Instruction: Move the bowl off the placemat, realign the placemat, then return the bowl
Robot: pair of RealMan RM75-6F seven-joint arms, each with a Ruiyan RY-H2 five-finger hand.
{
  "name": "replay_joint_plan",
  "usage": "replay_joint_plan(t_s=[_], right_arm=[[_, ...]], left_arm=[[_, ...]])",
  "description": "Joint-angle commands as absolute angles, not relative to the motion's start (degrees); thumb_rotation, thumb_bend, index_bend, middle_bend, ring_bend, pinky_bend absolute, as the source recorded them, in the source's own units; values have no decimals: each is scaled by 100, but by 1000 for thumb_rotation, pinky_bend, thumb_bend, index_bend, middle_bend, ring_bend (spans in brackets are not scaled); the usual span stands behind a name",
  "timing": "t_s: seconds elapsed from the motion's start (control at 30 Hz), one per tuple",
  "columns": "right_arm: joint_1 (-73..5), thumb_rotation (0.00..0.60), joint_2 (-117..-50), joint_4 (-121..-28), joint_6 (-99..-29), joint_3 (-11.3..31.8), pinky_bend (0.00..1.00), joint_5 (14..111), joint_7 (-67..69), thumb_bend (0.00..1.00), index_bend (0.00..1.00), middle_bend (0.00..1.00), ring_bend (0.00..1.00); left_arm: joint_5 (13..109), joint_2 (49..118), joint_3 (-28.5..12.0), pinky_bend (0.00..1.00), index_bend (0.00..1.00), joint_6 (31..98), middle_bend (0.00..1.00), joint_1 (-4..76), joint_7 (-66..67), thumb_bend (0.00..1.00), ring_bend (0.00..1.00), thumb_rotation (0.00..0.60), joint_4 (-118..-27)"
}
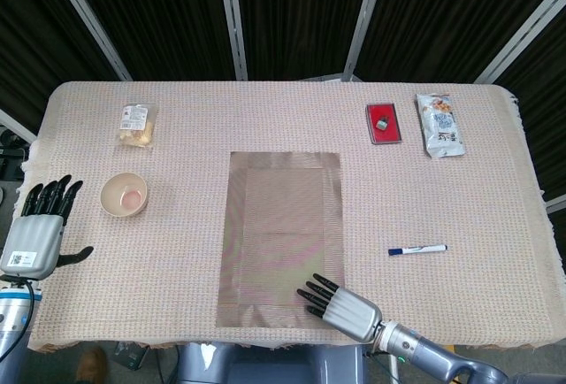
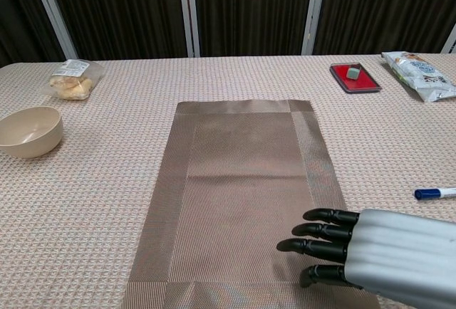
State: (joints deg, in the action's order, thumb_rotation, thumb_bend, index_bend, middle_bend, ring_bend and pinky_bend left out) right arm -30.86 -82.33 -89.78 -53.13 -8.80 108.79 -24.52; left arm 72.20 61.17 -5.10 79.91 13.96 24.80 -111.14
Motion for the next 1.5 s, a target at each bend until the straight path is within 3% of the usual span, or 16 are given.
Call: replay_joint_plan(t_s=[0.03, 0.6, 0.73, 0.87, 1.1, 1.13, 1.17, 1.27, 1.33, 1.37, 1.5], right_arm=[[-3089, 600, -8260, -8947, -5336, -907, 0, 10875, -2421, 0, 233, 0, 0], [-3180, 600, -8478, -8940, -5456, -837, 0, 10731, -2242, 17, 249, 0, 0], [-3198, 600, -8480, -8940, -5485, -828, 0, 10705, -2228, 133, 256, 0, 0], [-3218, 600, -8486, -8922, -5490, -828, 0, 10682, -2200, 270, 1, 0, 0], [-3251, 600, -8556, -8836, -5633, -845, 0, 10720, -1987, 421, 0, 0, 0], [-3255, 600, -8566, -8820, -5660, -848, 0, 10736, -1953, 435, 30, 1, 0], [-3260, 600, -8582, -8795, -5705, -852, 0, 10759, -1895, 444, 127, 2, 0], [-3266, 600, -8621, -8725, -5813, -866, 0, 10798, -1741, 466, 493, 12, 0], [-3271, 600, -8642, -8677, -5884, -874, 0, 10829, -1665, 475, 601, 18, 0], [-3274, 600, -8648, -8658, -5910, -878, 0, 10842, -1640, 476, 633, 18, 0], [-3282, 600, -8659, -8617, -5981, -890, 0, 10873, -1603, 472, 559, 18, 0]], left_arm=[[7223, 6118, -509, 0, 0, 7986, 0, 1398, 2480, 0, 0, 600, -11119], [7213, 6114, -501, 0, 0, 7967, 0, 1397, 2476, 0, 0, 600, -11119], [7208, 6108, -501, 0, 0, 7961, 0, 1397, 2469, 0, 0, 600, -11119], [7215, 6109, -496, 0, 0, 7948, 0, 1403, 2470, 0, 0, 600, -11123], [7225, 6105, -494, 0, 0, 7943, 0, 1404, 2457, 0, 0, 600, -11131], [7225, 6105, -494, 0, 0, 7941, 0, 1405, 2457, 0, 0, 600, -11131], [7223, 6104, -494, 0, 0, 7934, 0, 1408, 2454, 0, 0, 600, -11131], [7226, 6099, -493, 0, 0, 7929, 0, 1410, 2446, 0, 0, 600, -11136], [7230, 6094, -496, 0, 0, 7931, 0, 1410, 2439, 0, 0, 600, -11142], [7233, 6091, -496, 0, 0, 7933, 0, 1409, 2436, 0, 0, 600, -11142], [7245, 6082, -492, 0, 0, 7934, 0, 1406, 2421, 0, 0, 600, -11147]])
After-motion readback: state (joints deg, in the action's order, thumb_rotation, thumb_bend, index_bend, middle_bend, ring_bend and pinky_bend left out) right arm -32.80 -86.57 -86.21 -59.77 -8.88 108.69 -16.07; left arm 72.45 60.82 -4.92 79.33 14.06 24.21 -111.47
